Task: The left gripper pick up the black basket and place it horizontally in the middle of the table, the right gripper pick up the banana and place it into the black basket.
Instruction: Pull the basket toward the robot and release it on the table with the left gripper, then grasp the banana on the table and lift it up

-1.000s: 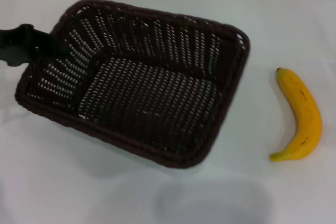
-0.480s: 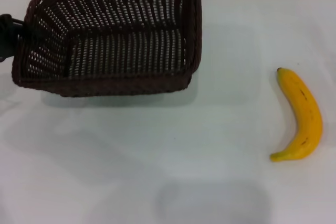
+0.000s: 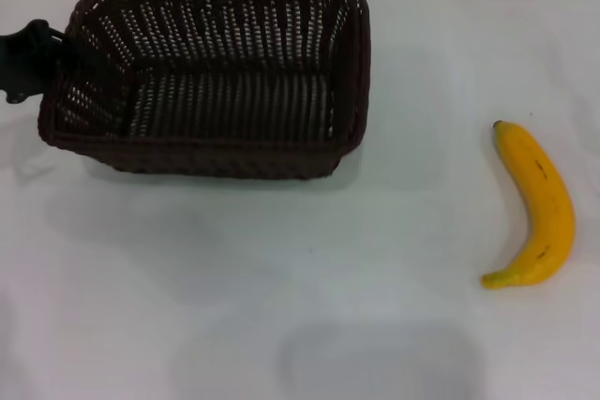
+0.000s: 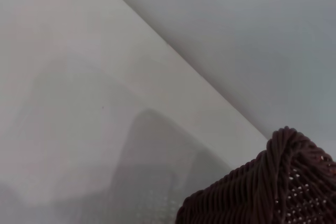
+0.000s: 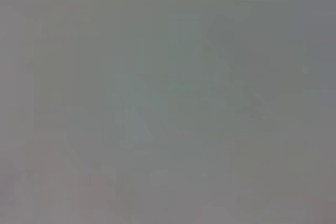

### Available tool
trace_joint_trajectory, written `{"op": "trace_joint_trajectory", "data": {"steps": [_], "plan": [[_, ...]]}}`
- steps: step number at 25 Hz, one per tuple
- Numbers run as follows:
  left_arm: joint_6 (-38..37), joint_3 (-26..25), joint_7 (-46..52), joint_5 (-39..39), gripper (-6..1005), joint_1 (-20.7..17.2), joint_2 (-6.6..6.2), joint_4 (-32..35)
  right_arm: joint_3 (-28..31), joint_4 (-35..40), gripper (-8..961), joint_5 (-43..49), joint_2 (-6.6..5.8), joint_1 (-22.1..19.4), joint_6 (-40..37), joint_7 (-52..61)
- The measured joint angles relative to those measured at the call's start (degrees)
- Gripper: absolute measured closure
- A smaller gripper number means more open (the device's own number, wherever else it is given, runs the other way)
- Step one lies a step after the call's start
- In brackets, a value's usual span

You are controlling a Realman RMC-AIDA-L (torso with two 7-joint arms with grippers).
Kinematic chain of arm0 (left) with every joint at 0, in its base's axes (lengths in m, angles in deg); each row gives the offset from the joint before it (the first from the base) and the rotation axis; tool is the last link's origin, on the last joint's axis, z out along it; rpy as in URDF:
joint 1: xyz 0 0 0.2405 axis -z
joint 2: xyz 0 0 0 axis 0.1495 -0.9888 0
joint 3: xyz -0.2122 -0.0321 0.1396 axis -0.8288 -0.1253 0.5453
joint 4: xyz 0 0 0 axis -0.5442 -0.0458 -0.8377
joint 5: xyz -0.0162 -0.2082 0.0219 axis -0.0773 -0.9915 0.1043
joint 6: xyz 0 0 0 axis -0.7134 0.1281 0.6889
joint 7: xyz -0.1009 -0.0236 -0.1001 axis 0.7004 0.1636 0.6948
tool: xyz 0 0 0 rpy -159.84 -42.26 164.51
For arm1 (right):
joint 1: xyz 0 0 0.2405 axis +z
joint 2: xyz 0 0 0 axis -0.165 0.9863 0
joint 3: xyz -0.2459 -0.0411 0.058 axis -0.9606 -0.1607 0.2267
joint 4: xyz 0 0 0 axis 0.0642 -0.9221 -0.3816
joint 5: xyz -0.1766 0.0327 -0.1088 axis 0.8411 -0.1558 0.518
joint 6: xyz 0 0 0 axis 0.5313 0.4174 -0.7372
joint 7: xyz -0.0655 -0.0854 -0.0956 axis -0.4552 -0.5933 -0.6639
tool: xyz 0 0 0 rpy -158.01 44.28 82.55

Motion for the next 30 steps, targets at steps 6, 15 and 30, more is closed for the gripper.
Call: {"op": "trace_joint_trajectory", "data": {"steps": [6, 15, 30], "plan": [[-2.0, 2.6, 0.3, 0.1, 804, 2.8, 0.36, -2.4, -0.5, -0.1, 96, 0.3, 0.02, -0.2, 0.3, 0.0], [-2.8, 2.7, 0.1, 2.3, 702, 4.8, 1.72, -2.8, -0.5, 0.0, 97, 0.2, 0.09, -0.6, 0.5, 0.0], [8.3, 2.0, -7.5, -12.5, 336, -7.7, 3.65, 8.9, -0.5, 0.0, 97, 0.2, 0.05, -0.4, 0.6, 0.0]]}}
